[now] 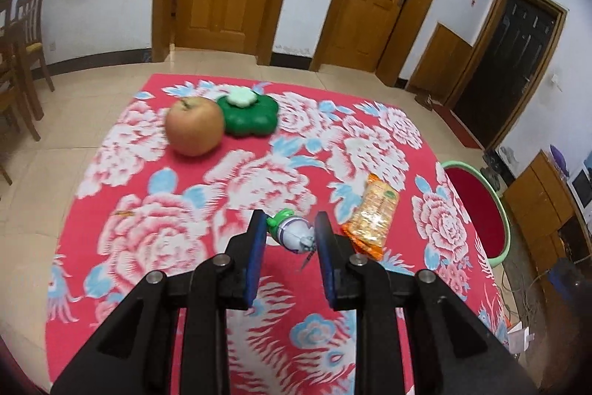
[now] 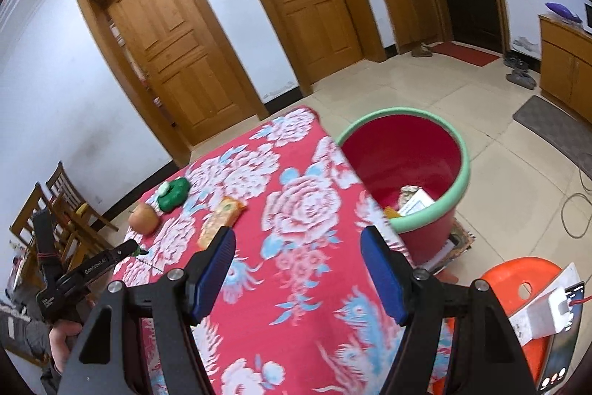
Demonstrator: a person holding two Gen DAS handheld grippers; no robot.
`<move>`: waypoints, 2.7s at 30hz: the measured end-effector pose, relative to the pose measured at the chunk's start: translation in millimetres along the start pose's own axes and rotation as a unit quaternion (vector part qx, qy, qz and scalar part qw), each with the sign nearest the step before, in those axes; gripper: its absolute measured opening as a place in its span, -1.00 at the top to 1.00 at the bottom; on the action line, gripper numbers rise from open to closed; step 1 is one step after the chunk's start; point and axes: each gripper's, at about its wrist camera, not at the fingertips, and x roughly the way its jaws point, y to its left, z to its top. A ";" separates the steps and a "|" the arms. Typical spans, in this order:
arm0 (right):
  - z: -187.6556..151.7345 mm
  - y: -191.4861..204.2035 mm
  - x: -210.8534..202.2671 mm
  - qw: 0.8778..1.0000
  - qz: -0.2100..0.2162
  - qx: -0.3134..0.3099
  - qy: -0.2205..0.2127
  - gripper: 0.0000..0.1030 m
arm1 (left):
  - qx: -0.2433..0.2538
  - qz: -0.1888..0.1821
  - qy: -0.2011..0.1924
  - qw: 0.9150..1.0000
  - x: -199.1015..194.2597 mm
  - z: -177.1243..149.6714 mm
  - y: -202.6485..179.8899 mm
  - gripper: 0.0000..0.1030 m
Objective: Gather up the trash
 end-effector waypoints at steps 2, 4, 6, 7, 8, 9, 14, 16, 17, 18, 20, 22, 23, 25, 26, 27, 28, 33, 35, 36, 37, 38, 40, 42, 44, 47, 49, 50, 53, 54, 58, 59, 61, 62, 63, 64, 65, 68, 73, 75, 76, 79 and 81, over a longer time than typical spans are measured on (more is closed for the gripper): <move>-0.1 11.5 5.3 1.000 0.011 -0.009 0.009 -0.41 | -0.006 0.006 -0.009 1.000 -6.3 1.8 8.4 0.49; -0.3 23.2 10.1 1.000 0.016 -0.020 0.014 -0.41 | -0.011 0.014 -0.015 1.000 -9.9 2.8 16.2 0.49; -0.2 33.7 15.2 0.999 0.022 -0.026 0.019 -0.41 | -0.017 0.020 -0.018 0.999 -11.3 4.3 24.0 0.49; 0.4 39.7 18.7 0.999 0.025 -0.029 0.022 -0.41 | -0.020 0.022 -0.019 0.999 -11.2 4.9 27.6 0.49; 1.0 46.0 23.0 0.999 0.027 -0.032 0.025 -0.41 | -0.025 0.023 -0.019 0.999 -10.4 5.5 32.1 0.49; 1.7 50.9 27.0 0.999 0.029 -0.035 0.028 -0.41 | -0.028 0.023 -0.020 0.999 -10.0 5.3 35.3 0.49; 3.3 75.7 57.2 0.998 0.032 -0.042 0.047 -0.41 | -0.042 0.021 -0.018 0.999 -4.1 4.1 47.1 0.49; 2.4 84.9 71.8 0.997 0.031 -0.043 0.056 -0.41 | -0.045 0.022 -0.016 0.999 -1.4 3.7 50.3 0.49; 1.2 88.3 77.6 0.997 0.030 -0.044 0.060 -0.41 | -0.046 0.023 -0.016 0.999 0.2 3.7 52.3 0.49; 0.3 91.7 84.4 0.996 0.030 -0.044 0.065 -0.41 | -0.047 0.025 -0.016 0.998 1.1 3.6 53.4 0.49; -1.8 98.9 99.0 0.996 0.028 -0.048 0.074 -0.41 | -0.050 0.028 -0.015 0.998 3.7 4.3 57.1 0.49; -3.6 105.5 114.1 0.995 0.022 -0.054 0.082 -0.41 | -0.056 0.031 -0.013 0.998 6.3 5.3 61.3 0.49; -4.4 107.9 121.1 0.995 0.019 -0.055 0.086 -0.41 | -0.060 0.032 -0.013 0.998 7.8 5.6 63.7 0.49; -6.7 111.6 135.9 0.994 0.015 -0.057 0.096 -0.41 | -0.065 0.033 -0.012 0.997 10.4 5.1 66.9 0.49; -7.2 113.5 142.3 0.993 0.013 -0.057 0.099 -0.41 | -0.067 0.033 -0.010 0.997 11.9 4.4 68.1 0.49; -7.9 115.5 149.0 0.993 0.011 -0.058 0.103 -0.41 | -0.070 0.033 -0.008 0.997 13.8 3.7 69.4 0.49; -8.9 117.9 157.0 0.992 0.010 -0.058 0.107 -0.41 | -0.073 0.032 -0.007 0.997 15.0 3.0 70.9 0.49; -12.1 121.5 185.5 0.992 -0.001 -0.050 0.118 -0.44 | -0.083 0.030 -0.005 0.996 18.6 2.0 74.7 0.49; -14.5 124.5 195.9 0.991 -0.011 -0.055 0.123 -0.44 | -0.084 0.030 -0.005 0.996 19.3 2.2 75.5 0.49; -15.5 126.1 199.6 0.990 -0.013 -0.058 0.126 -0.44 | -0.084 0.030 -0.005 0.996 19.8 2.2 76.0 0.49; -16.7 127.6 203.7 0.990 -0.016 -0.061 0.129 -0.44 | -0.085 0.030 -0.005 0.996 20.2 2.2 76.6 0.49; -17.8 129.0 206.7 0.989 -0.017 -0.063 0.131 -0.44 | -0.086 0.030 -0.004 0.996 21.4 2.1 77.3 0.49; -20.5 131.6 211.3 0.988 -0.019 -0.069 0.135 -0.44 | -0.088 0.029 -0.003 0.996 23.2 2.2 78.7 0.49; -22.7 134.8 212.8 0.988 -0.024 -0.080 0.131 -0.46 | -0.088 0.028 -0.001 0.996 24.6 1.9 79.0 0.49; -23.2 134.6 213.2 0.988 -0.025 -0.080 0.129 -0.47 | -0.088 0.026 0.000 0.996 25.7 1.8 78.7 0.49; -22.9 133.2 213.5 0.988 -0.024 -0.079 0.127 -0.47 | -0.090 0.024 0.001 0.996 26.1 2.0 78.5 0.49; -23.7 134.4 213.4 0.987 -0.028 -0.090 0.128 -0.38 | -0.092 0.024 0.002 0.995 26.2 1.9 78.5 0.49; -23.6 134.8 213.7 0.986 -0.032 -0.097 0.128 -0.24 | -0.093 0.023 0.002 0.995 25.9 1.8 78.3 0.49; -22.2 127.1 210.1 0.986 -0.028 -0.099 0.130 0.16 | -0.093 0.023 0.001 0.995 24.9 2.1 77.7 0.49; -21.1 123.1 209.1 0.986 -0.026 -0.095 0.132 0.20 | -0.093 0.024 0.001 0.995 24.4 2.0 77.1 0.49; -17.6 109.8 204.6 0.986 -0.007 -0.087 0.141 0.26 | -0.092 0.022 0.000 0.996 21.9 2.2 73.7 0.49; -17.8 108.1 203.2 0.986 -0.006 -0.088 0.141 0.27 | -0.091 0.022 -0.001 0.996 20.6 2.4 72.3 0.49; -18.7 102.9 199.1 0.986 -0.006 -0.088 0.140 0.27 | -0.087 0.020 -0.002 0.996 18.1 2.6 68.4 0.49; -19.2 99.4 196.5 0.986 -0.004 -0.086 0.139 0.27 | -0.086 0.020 -0.002 0.996 16.9 2.8 66.8 0.49; -19.7 95.0 193.4 0.987 -0.003 -0.085 0.139 0.27 | -0.084 0.020 -0.003 0.996 15.9 2.9 64.6 0.49; -20.0 91.1 190.7 0.987 -0.003 -0.085 0.137 0.27 | -0.082 0.020 -0.003 0.996 15.1 3.4 63.1 0.49; -20.1 87.4 187.9 0.987 -0.003 -0.085 0.136 0.27 | -0.081 0.020 -0.003 0.997 14.5 3.3 60.5 0.49; -18.8 74.8 177.2 0.988 -0.012 -0.085 0.126 0.28 | -0.077 0.019 -0.003 0.997 12.7 3.1 53.6 0.49; -12.4 48.4 156.9 0.991 -0.014 -0.066 0.113 0.28 | -0.066 0.010 -0.003 0.998 8.9 2.8 36.4 0.49; -9.3 39.1 148.5 0.992 -0.016 -0.061 0.106 0.28 | -0.061 0.005 -0.004 0.998 7.2 2.8 29.5 0.49; -7.8 34.9 144.9 0.993 -0.016 -0.057 0.102 0.28 | -0.059 0.003 -0.004 0.998 6.5 2.8 26.3 0.49; -3.7 21.8 134.8 0.994 -0.014 -0.046 0.094 0.28 | -0.055 -0.014 0.005 0.998 7.7 4.0 16.4 0.49; -1.1 11.3 128.7 0.995 -0.015 -0.036 0.089 0.28 | -0.051 -0.025 0.013 0.998 9.1 4.8 9.5 0.49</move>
